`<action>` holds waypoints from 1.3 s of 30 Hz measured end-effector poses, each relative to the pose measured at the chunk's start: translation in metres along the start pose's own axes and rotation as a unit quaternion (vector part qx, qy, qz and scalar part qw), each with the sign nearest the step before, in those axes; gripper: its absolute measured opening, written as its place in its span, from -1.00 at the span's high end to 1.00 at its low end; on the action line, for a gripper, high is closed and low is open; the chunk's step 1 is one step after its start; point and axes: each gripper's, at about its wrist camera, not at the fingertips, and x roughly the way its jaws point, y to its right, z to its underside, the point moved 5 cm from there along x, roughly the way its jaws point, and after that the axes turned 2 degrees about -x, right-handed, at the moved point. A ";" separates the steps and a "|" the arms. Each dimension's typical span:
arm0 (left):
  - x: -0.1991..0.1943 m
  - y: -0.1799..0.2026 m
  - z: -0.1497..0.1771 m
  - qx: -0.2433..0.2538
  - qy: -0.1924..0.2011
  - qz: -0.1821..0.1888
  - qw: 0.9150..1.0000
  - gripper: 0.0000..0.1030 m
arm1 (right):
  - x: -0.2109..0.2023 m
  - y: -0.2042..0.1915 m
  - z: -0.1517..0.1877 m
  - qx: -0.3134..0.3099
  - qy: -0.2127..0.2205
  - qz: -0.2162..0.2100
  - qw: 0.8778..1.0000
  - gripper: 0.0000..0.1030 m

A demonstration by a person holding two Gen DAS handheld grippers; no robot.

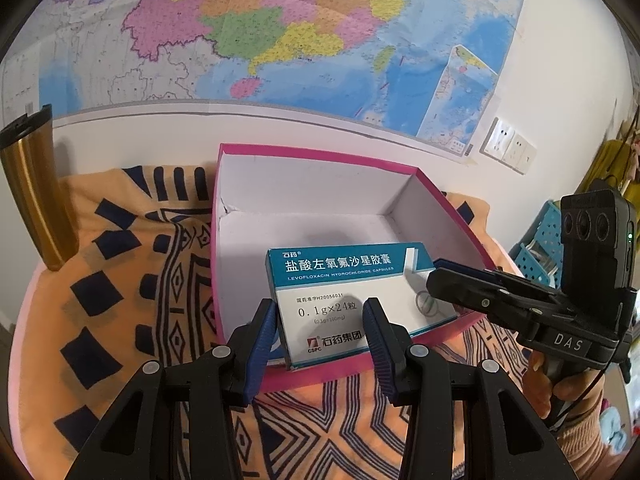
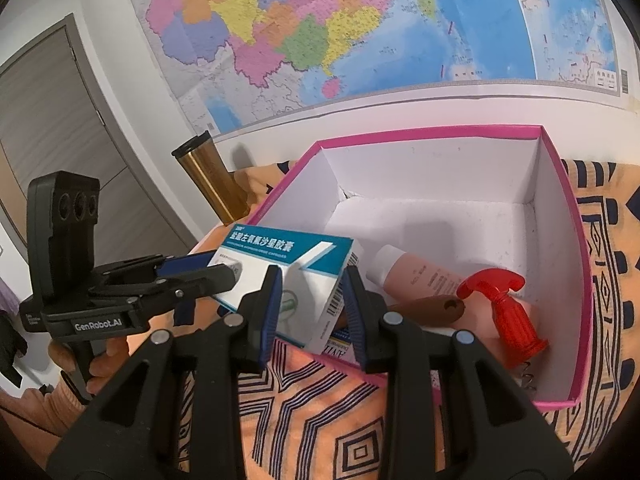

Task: Organize rigid objects
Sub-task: 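Lower the medicine carton into the magenta box with the left gripper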

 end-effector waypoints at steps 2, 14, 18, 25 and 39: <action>0.000 0.001 0.000 0.002 0.000 -0.002 1.000 0.14 | 0.000 0.001 0.000 0.002 0.001 -0.001 1.000 0.33; 0.007 -0.001 -0.005 -0.001 -0.008 -0.011 1.000 0.14 | 0.003 0.004 -0.004 0.012 0.002 0.001 1.000 0.33; 0.010 -0.004 -0.005 -0.006 -0.013 -0.013 1.000 0.14 | 0.005 0.002 -0.007 0.011 0.004 -0.002 1.000 0.33; 0.014 -0.008 -0.004 -0.009 -0.019 -0.020 1.000 0.14 | 0.008 0.002 -0.009 0.011 0.005 -0.003 1.000 0.33; 0.021 -0.013 -0.002 -0.011 -0.029 -0.029 0.999 0.14 | 0.017 0.004 -0.007 0.018 -0.008 -0.006 1.000 0.33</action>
